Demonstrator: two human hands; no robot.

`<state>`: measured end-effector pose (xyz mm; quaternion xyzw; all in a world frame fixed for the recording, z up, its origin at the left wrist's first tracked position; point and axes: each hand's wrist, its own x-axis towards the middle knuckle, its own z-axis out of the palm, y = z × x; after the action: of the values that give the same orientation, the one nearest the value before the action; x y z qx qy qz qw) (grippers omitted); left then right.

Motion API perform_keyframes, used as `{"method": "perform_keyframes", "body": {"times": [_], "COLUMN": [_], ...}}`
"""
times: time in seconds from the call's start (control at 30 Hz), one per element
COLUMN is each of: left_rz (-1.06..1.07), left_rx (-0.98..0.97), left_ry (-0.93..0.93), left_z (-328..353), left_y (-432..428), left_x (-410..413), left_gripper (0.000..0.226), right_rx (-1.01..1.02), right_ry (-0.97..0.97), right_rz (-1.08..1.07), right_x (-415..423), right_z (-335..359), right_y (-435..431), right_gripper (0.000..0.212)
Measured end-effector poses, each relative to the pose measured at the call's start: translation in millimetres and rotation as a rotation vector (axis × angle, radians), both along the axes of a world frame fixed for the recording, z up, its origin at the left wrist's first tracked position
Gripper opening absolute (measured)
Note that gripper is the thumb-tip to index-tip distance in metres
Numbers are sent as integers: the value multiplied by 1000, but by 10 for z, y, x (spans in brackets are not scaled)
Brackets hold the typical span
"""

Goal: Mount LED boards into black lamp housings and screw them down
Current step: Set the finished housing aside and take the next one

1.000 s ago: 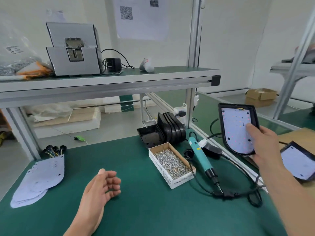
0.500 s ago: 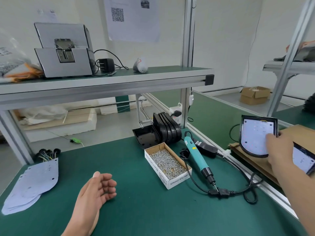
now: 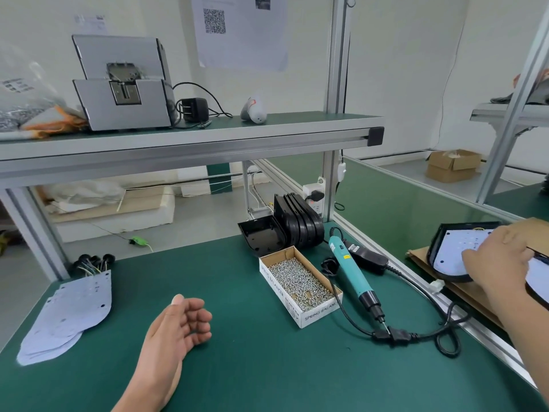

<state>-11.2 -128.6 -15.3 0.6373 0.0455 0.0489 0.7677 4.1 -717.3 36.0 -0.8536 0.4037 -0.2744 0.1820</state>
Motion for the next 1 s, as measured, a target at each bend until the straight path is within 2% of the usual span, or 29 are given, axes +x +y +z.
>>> {"method": "perform_keyframes", "body": {"times": [0.17, 0.33, 0.37, 0.47, 0.53, 0.7, 0.8, 0.9, 1.0], "left_rz": [-9, -17, -18, -20, -19, -25, -18, -18, -16], "left_rx": [-8, 0, 1, 0, 0, 8, 19, 31, 24], "left_ry": [-10, -18, -18, -22, -23, -20, -22, -20, -13], "left_z": [15, 17, 18, 22, 23, 24, 26, 30, 35], "left_y": [-6, -1, -6, -14, -10, -16, -25, -34, -37], "left_x": [-24, -31, -33, -41, -43, -51, -60, -64, -67], "left_gripper": [54, 52, 51, 51, 51, 49, 45, 41, 39], "right_rx": [-54, -67, -58, -95, -161, -267, -297, -277, -287], "right_ry": [86, 55, 37, -72, -140, -250, -330, -308, -242], "right_rz": [17, 23, 40, 103, 151, 286, 473, 638, 792], "right_x": [-49, -122, -134, -138, -110, 26, 88, 156, 283], "right_z": [10, 6, 7, -2, -23, 0, 1, -10, 22], "right_y": [-21, 57, 80, 194, 267, 587, 1006, 1525, 2113], "right_gripper": [79, 54, 54, 74, 74, 55, 36, 16, 12]}}
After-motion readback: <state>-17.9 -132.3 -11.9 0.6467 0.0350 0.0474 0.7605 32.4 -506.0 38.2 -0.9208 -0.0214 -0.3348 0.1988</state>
